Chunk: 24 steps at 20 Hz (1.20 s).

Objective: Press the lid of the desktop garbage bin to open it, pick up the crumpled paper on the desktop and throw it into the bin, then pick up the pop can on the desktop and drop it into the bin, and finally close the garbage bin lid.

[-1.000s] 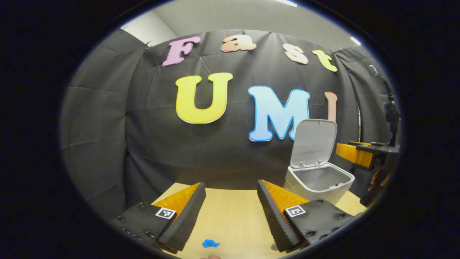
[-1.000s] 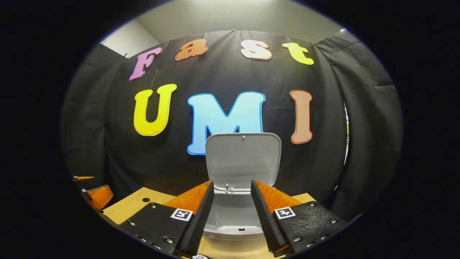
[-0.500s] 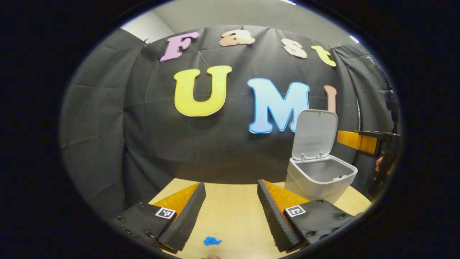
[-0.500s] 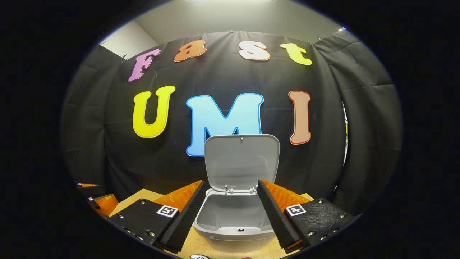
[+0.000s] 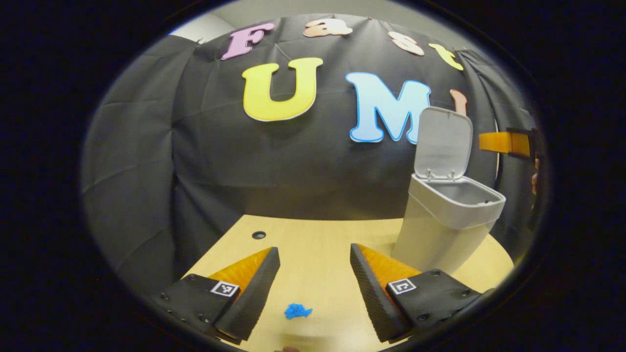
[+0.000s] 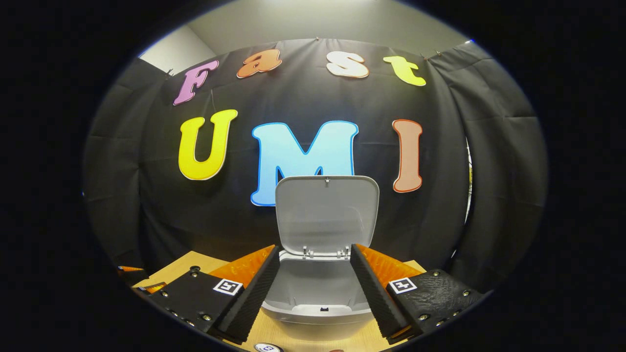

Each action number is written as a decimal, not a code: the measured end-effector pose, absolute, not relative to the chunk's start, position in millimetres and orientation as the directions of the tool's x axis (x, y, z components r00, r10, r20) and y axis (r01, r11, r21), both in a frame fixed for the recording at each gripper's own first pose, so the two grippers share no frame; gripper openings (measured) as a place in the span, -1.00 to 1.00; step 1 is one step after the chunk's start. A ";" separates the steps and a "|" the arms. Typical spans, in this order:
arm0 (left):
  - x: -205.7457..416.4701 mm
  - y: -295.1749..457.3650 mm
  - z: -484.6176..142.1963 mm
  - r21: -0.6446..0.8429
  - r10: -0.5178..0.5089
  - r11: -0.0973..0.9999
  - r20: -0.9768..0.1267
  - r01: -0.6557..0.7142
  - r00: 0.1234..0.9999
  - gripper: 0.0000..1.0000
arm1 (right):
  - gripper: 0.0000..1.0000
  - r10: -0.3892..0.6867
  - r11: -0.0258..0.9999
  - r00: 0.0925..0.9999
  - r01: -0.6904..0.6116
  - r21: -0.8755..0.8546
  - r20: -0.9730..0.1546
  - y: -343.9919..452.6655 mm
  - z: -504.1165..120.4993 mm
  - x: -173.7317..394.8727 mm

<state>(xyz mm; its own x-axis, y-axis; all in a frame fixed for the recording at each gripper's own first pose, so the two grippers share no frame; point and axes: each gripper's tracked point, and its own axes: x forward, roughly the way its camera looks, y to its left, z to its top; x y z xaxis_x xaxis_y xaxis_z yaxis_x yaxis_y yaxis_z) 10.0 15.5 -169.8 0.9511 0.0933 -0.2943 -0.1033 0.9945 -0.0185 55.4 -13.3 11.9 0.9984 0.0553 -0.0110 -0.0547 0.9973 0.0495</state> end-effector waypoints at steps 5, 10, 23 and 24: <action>6.3 17.8 -220.7 0.002 0.085 0.996 -0.373 -0.091 0.924 0.89 | 0.86 0.057 0.998 0.998 -0.056 0.034 -0.040 -12.8 2.2 58.3; 6.2 24.8 -267.1 -0.005 0.088 0.995 -0.444 -0.100 0.892 0.92 | 0.86 0.052 0.999 0.996 -0.052 0.009 -0.072 -13.8 -8.7 60.9; 14.2 48.8 -363.5 -0.047 0.088 0.988 -0.598 -0.144 0.797 0.92 | 0.89 0.027 0.999 0.988 -0.031 -0.025 -0.150 -15.4 -32.5 67.7; 14.9 50.1 -369.2 -0.050 0.086 0.988 -0.607 -0.146 0.790 0.92 | 0.89 0.025 0.999 0.988 -0.029 -0.026 -0.155 -15.7 -33.6 67.6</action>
<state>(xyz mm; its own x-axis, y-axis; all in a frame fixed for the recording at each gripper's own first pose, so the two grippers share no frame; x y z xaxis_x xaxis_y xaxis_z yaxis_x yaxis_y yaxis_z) 14.9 50.1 -369.2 0.7903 0.0859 -0.6067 -0.1458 0.9880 -0.0501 67.6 -15.7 -33.6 0.9876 0.0249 -0.1552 -0.0294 0.9992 -0.0264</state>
